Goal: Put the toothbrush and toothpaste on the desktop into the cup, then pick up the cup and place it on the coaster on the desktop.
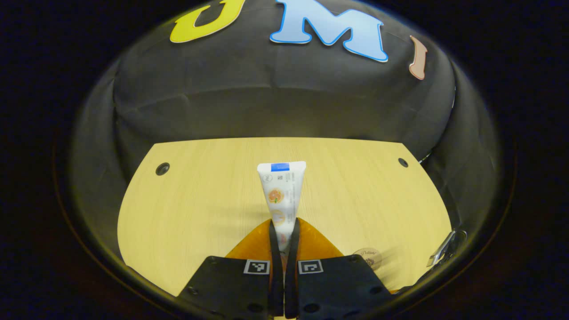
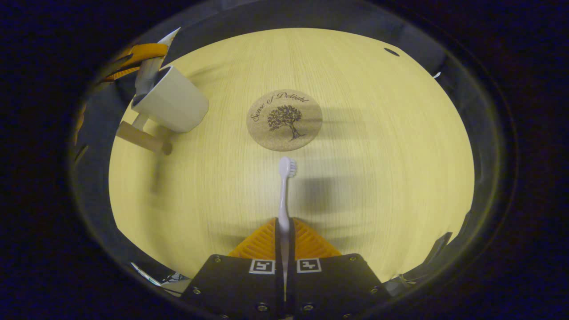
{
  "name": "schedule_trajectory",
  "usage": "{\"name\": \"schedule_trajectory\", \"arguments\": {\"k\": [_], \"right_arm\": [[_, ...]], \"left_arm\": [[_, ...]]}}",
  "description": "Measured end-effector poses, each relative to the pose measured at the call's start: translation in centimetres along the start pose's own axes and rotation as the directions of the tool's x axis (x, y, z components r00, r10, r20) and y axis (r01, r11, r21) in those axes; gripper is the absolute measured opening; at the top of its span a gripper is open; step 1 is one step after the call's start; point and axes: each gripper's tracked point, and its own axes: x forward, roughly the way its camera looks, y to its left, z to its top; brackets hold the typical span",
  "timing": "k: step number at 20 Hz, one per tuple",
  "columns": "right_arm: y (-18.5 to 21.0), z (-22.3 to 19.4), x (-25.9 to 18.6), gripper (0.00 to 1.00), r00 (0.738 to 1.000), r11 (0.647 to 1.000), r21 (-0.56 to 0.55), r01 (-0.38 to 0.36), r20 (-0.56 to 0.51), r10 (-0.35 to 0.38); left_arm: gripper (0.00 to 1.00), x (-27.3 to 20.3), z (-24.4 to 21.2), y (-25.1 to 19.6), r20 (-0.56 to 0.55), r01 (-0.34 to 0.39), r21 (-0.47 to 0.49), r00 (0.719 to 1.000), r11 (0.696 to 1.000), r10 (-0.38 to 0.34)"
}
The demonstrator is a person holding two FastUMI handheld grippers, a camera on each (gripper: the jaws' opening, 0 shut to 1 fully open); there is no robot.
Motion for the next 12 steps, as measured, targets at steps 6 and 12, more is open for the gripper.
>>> {"name": "schedule_trajectory", "arguments": {"k": [6,12], "right_arm": [[0.0,0.0,0.0,0.04,1.000,1.000,-0.006,-0.002,0.001,0.002],[0.0,0.0,0.1,0.04,1.000,1.000,-0.008,-0.004,0.012,0.004]], "left_arm": [[0.41,-0.7,-0.8,-1.2,0.006,0.022,0.035,1.000,0.999,-0.023],[0.83,-2.0,-0.6,-1.6,0.033,0.027,0.054,0.999,0.998,-0.029]]}}
